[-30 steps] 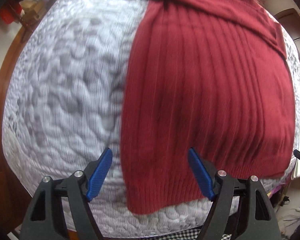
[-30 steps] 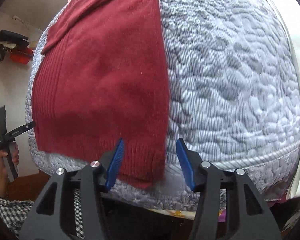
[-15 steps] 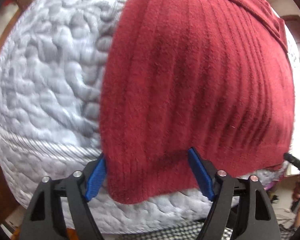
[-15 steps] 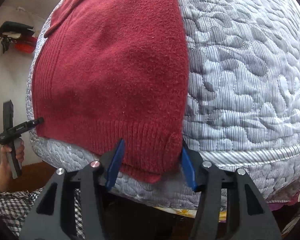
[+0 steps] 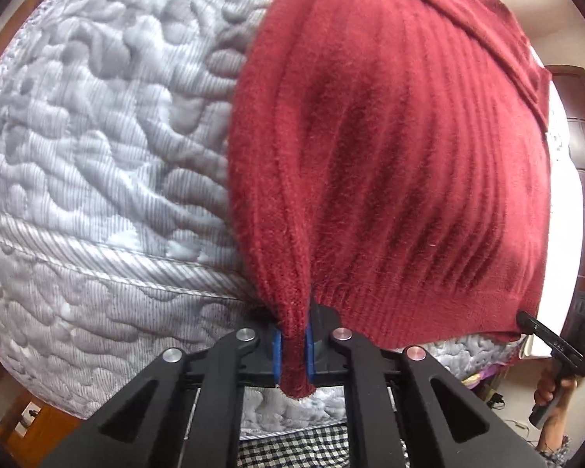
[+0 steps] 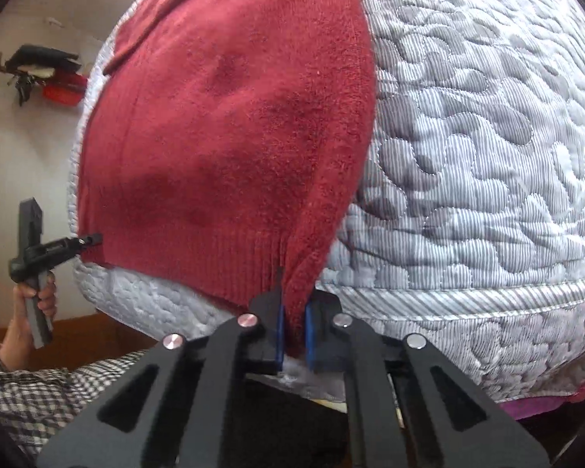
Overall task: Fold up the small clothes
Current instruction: 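Lift the hem with both grippers and fold it up toward the collar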
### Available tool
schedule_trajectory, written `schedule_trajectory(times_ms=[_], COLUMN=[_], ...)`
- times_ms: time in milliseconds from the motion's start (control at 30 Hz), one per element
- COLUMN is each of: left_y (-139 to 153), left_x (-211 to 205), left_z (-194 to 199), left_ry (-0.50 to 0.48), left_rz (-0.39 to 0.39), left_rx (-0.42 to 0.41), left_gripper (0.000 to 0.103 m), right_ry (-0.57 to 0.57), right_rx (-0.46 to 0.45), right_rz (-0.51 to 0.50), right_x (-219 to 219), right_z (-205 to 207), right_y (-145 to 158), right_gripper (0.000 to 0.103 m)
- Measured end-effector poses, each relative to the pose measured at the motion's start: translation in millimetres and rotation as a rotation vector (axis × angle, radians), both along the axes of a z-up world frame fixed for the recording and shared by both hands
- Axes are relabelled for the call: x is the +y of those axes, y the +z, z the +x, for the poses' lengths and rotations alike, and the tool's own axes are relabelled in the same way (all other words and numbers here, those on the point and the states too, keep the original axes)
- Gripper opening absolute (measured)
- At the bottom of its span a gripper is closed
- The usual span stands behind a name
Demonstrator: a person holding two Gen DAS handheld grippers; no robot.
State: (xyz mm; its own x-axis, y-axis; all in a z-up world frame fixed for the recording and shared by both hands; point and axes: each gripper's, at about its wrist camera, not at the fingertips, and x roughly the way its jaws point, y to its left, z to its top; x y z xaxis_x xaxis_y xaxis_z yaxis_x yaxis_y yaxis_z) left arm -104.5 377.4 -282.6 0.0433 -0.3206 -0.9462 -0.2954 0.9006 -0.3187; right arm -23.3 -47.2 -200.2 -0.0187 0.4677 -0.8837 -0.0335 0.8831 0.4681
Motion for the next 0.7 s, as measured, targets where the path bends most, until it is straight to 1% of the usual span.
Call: schedule_trajectory(times_ms=[33,100,300,333,400,533,633,667,700], left_y=[6.1,20.2,65.3,72.9,77.3,98.2,98.1,96.1,93.2], left_x=[10.3,15.9,30.1,34.5,42.0,39.4,47.6,45.0,40.1], left_z=[3.1,6.0,23.1,29.3,43.4,70.0,92.7,98.0,112.6], left_ry=[0.006,0.016,0.018,0.027,0.037,0.042,0.071,0.082,0.096], left_rz=[-0.023,-0.062,-0.104,-0.112,-0.119,-0.098,-0.1,-0.1,-0.095], left_rx=[-0.011,-0.042,-0.156,-0.177,-0.207,-0.253,-0.274,-0.275,-0.27], left_gripper=[0.007,0.007,0.007,0.007,0.007,0.007,0.007,0.007,0.007], right_ry=[-0.009,-0.018,-0.04,-0.039,-0.033,-0.034,-0.026,-0.029,-0.032], right_rx=[-0.008,-0.027,-0.084,-0.094,-0.115,-0.142,-0.154,-0.149,-0.143], right_rz=[0.029,0.074,0.153,0.155,0.142,0.132,0.107,0.107,0.113], right_x=[-2.6,-6.3,-10.1,-10.7,-11.7,-15.5,-13.1,-12.7,-12.5], right_z=[-0.4,0.5,18.3,23.3,35.9,66.1,92.5,101.6,111.4], right_y=[5.6,17.7,52.8,57.6,65.9,75.9,75.4,73.3,69.8], right_gripper=[0.006,0.006,0.006,0.006,0.006,0.006,0.006,0.006,0.006])
